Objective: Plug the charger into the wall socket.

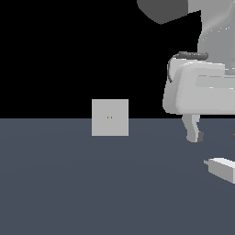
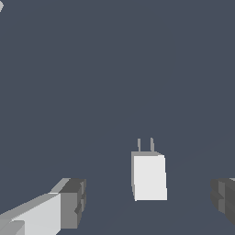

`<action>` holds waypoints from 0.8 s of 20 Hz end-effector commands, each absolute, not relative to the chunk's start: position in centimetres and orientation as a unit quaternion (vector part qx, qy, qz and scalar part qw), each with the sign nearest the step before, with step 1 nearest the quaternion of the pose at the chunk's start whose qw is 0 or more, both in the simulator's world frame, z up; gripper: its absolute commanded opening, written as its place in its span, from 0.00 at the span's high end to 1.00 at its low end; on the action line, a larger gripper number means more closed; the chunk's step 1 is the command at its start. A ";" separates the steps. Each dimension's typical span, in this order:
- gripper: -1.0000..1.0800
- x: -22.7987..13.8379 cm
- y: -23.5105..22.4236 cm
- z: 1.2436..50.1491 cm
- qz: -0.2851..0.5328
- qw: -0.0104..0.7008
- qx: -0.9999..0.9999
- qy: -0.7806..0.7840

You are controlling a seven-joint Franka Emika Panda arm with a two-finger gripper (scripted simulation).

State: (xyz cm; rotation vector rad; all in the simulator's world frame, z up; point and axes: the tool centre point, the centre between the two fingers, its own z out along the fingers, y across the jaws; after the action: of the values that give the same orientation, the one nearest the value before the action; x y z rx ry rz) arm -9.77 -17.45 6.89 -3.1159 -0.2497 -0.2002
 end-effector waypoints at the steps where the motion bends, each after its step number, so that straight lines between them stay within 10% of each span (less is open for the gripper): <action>1: 0.04 -9.9 -18.0 6.5 -0.066 0.005 -0.994 -0.083; 16: 0.04 -10.1 -18.5 4.4 -0.067 0.006 -0.994 -0.085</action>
State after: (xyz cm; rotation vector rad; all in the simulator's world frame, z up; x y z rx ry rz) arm -10.10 -18.58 4.97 -3.1123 -0.2649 -0.2120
